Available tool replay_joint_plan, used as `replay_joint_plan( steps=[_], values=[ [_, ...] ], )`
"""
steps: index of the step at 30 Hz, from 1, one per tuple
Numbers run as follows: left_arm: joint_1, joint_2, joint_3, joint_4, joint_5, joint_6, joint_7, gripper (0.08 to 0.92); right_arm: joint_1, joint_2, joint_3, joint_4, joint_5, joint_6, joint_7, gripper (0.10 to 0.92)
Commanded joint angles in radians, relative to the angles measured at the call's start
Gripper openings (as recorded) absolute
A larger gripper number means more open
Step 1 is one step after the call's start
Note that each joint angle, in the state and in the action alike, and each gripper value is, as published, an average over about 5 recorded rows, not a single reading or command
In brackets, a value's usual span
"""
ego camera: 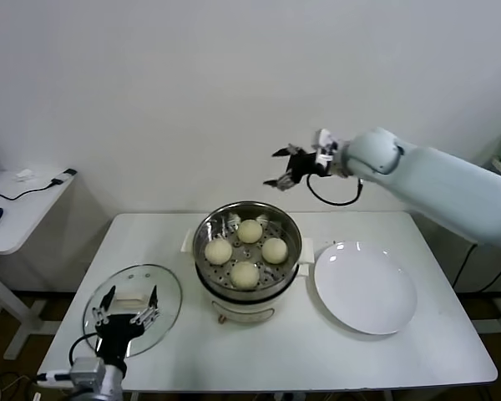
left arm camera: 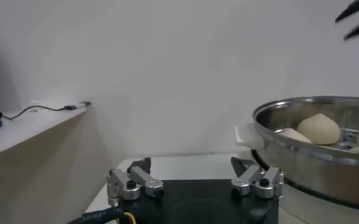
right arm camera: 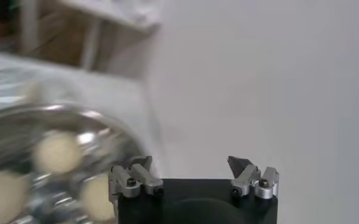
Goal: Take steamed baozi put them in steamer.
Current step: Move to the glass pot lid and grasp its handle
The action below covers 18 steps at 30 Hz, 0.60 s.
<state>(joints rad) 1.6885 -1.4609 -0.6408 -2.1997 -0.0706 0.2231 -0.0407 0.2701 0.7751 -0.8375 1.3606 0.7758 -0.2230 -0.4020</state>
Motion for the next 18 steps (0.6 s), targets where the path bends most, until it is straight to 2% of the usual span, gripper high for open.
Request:
replay_joint_plan(
  steps=[1,4,9,18],
  values=[
    [-0.04,0.026,-0.016,0.049,0.001,-0.02,0.039,0.823,-0.81,-0.227,0.86,0.128,-0.115,0.17,0.331,0.823],
    [-0.042,0.04,-0.022,0.067,-0.001,-0.057,0.04,0.823,-1.11,-0.184,1.14,0.172,-0.145,0.202,0.319,0.823],
    [-0.059,0.05,-0.029,0.113,0.01,-0.121,0.015,0.823,-1.44,-0.049,1.439,0.193,-0.16,0.281,0.301,0.823],
    [-0.058,0.06,-0.023,0.183,0.119,-0.232,-0.042,0.823,-1.691,0.188,1.535,0.169,-0.203,0.49,0.289,0.823]
  ],
)
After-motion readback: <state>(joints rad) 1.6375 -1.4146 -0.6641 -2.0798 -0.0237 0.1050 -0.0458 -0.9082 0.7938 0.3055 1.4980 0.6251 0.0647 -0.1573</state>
